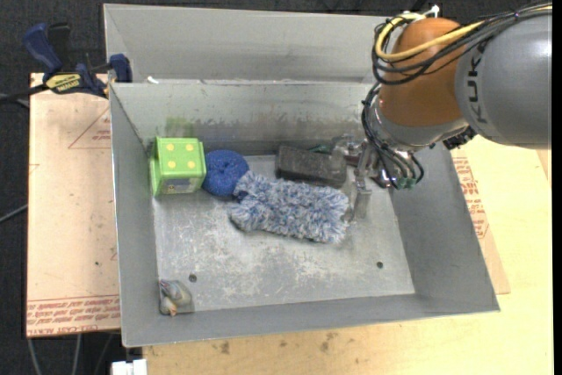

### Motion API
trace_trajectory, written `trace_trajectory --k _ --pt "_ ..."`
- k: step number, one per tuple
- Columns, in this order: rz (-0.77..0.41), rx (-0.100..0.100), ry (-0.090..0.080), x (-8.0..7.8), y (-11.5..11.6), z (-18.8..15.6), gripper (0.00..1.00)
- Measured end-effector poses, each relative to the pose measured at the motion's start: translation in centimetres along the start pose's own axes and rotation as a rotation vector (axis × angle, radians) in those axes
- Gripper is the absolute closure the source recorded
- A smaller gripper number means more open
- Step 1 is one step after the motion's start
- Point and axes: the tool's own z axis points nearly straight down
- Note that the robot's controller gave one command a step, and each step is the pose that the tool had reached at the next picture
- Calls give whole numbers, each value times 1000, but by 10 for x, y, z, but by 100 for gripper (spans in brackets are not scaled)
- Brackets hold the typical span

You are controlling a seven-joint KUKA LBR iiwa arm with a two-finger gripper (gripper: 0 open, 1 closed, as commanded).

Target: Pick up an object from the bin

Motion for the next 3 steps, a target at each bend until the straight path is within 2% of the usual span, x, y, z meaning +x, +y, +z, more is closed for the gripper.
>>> trace_trajectory --k 1,2,3 --pt "-1 0 -7 -2 0 -4 0" --pt "-19 2 -18 -8 18 33 0" --pt "-31 0 -8 23 38 69 100"
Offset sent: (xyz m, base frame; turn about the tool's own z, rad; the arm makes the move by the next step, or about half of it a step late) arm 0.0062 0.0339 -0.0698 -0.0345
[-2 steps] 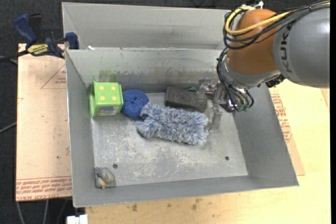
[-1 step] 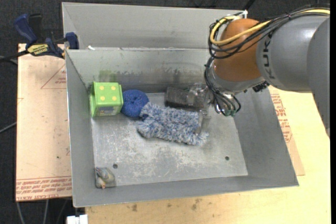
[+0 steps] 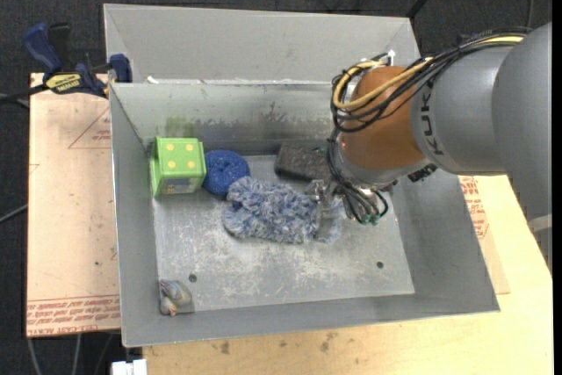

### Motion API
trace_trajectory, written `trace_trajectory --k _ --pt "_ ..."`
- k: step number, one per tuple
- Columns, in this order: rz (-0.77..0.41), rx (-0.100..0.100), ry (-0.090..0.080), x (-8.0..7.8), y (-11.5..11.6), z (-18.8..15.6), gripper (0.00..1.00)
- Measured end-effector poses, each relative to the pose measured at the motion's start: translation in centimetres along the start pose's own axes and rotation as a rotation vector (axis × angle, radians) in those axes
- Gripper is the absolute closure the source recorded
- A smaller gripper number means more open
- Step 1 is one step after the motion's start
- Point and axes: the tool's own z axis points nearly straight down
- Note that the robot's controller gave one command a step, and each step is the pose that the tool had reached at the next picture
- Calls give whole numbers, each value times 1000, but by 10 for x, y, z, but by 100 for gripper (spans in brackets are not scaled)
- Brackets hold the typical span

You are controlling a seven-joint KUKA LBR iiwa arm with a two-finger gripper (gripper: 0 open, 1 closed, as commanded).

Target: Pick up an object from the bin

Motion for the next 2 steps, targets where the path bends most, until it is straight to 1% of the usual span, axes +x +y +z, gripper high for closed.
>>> trace_trajectory --k 1,2 --pt "0 0 0 0 0 0 100" --pt "-5 1 -5 -20 1 -157 100"
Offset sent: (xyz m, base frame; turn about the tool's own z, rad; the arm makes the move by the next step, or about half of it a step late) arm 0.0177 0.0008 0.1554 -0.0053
